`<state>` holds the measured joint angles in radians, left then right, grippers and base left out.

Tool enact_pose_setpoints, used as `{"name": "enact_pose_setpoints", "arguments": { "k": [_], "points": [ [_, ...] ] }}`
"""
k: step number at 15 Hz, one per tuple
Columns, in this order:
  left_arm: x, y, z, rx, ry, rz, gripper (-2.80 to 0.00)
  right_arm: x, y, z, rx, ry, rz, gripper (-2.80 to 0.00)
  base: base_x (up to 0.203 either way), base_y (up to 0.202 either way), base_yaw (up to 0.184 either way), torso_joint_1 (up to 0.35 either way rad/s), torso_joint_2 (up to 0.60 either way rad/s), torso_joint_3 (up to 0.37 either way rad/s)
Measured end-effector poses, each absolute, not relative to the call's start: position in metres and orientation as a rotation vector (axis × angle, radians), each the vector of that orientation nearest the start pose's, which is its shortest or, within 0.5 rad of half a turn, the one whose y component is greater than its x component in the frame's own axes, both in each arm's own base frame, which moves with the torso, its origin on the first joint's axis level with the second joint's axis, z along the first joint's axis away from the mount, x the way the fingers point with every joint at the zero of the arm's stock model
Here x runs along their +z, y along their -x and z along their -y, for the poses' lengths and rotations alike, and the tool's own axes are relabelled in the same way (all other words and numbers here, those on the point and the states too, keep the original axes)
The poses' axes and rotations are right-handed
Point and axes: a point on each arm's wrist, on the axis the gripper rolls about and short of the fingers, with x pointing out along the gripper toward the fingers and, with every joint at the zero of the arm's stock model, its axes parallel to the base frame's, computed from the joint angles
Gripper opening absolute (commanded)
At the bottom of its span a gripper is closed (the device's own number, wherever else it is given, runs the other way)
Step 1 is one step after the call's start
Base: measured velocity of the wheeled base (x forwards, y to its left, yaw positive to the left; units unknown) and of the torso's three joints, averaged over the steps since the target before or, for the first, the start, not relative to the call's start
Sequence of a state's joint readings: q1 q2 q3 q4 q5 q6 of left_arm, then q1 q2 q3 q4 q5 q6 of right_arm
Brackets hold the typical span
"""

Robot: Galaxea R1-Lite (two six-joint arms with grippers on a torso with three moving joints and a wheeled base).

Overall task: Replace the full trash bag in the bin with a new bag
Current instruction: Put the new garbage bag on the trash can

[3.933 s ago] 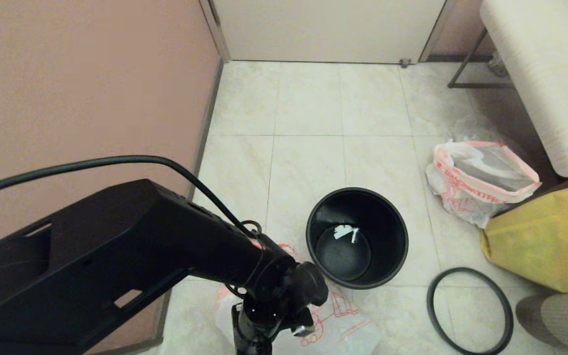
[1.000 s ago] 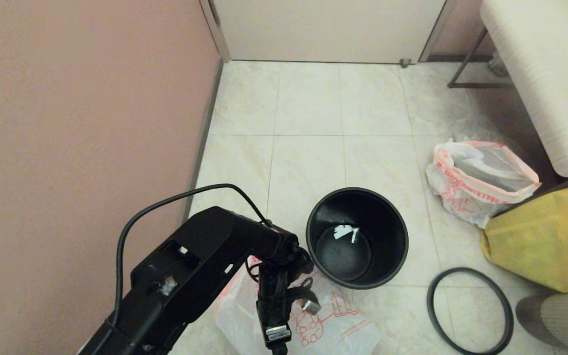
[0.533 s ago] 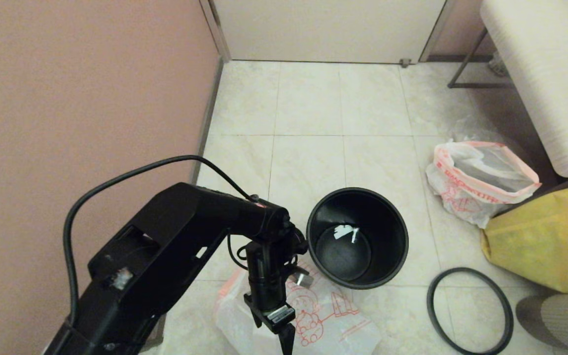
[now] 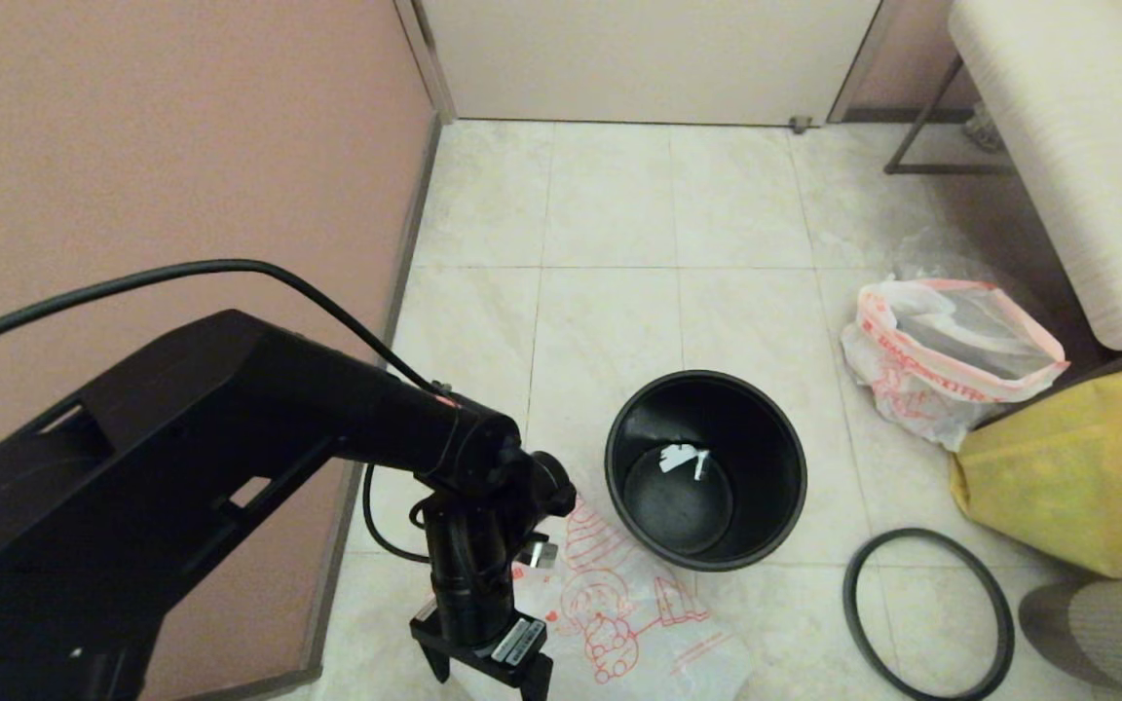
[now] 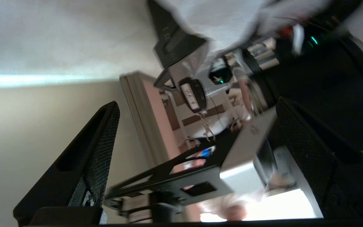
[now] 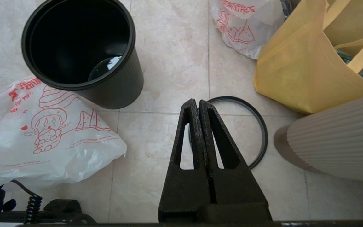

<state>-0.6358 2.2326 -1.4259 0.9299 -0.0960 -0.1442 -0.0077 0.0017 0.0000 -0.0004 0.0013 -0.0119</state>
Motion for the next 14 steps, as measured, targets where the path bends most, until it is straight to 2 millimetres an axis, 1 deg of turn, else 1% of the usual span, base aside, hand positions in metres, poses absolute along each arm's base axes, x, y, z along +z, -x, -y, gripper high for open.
{"name": "enact_pose_setpoints", "arguments": {
  "k": [1, 3, 5, 7, 9, 12, 14],
  "points": [
    [0.054, -0.276, 0.203, -0.360, -0.353, -1.699, 0.00, 0.076, 0.023, 0.000, -0.006, 0.012, -0.001, -2.80, 0.000, 0.000, 0.000, 0.000, 0.00, 0.000],
    [0.040, -0.293, 0.194, -0.284, -0.308, -1.616, 0.00, 0.076, 0.023, 0.000, -0.006, 0.012, -0.001, -2.80, 0.000, 0.000, 0.000, 0.000, 0.00, 0.000],
    [0.033, -0.319, 0.192, -0.254, -0.251, -1.555, 0.00, 0.076, 0.023, 0.000, -0.007, 0.012, -0.001, -2.80, 0.000, 0.000, 0.000, 0.000, 0.00, 0.000],
    [0.029, -0.350, 0.190, -0.217, -0.180, -1.503, 0.00, 0.076, 0.023, 0.000, -0.006, 0.012, -0.001, -2.80, 0.000, 0.000, 0.000, 0.000, 0.00, 0.000],
    [0.019, -0.378, 0.188, -0.193, -0.117, -1.468, 0.00, 0.076, 0.023, 0.000, -0.006, 0.012, -0.001, -2.80, 0.000, 0.000, 0.000, 0.000, 0.00, 0.000],
    [-0.001, -0.409, 0.181, -0.176, 0.000, -1.459, 0.00, 0.076, 0.023, 0.000, -0.006, 0.012, -0.001, -2.80, 0.000, 0.000, 0.000, 0.000, 0.00, 0.000],
    [-0.006, -0.426, 0.173, -0.123, 0.072, -1.428, 0.00, 0.076, 0.023, 0.000, -0.006, 0.012, -0.001, -2.80, 0.000, 0.000, 0.000, 0.000, 0.00, 0.000]
  ]
}}
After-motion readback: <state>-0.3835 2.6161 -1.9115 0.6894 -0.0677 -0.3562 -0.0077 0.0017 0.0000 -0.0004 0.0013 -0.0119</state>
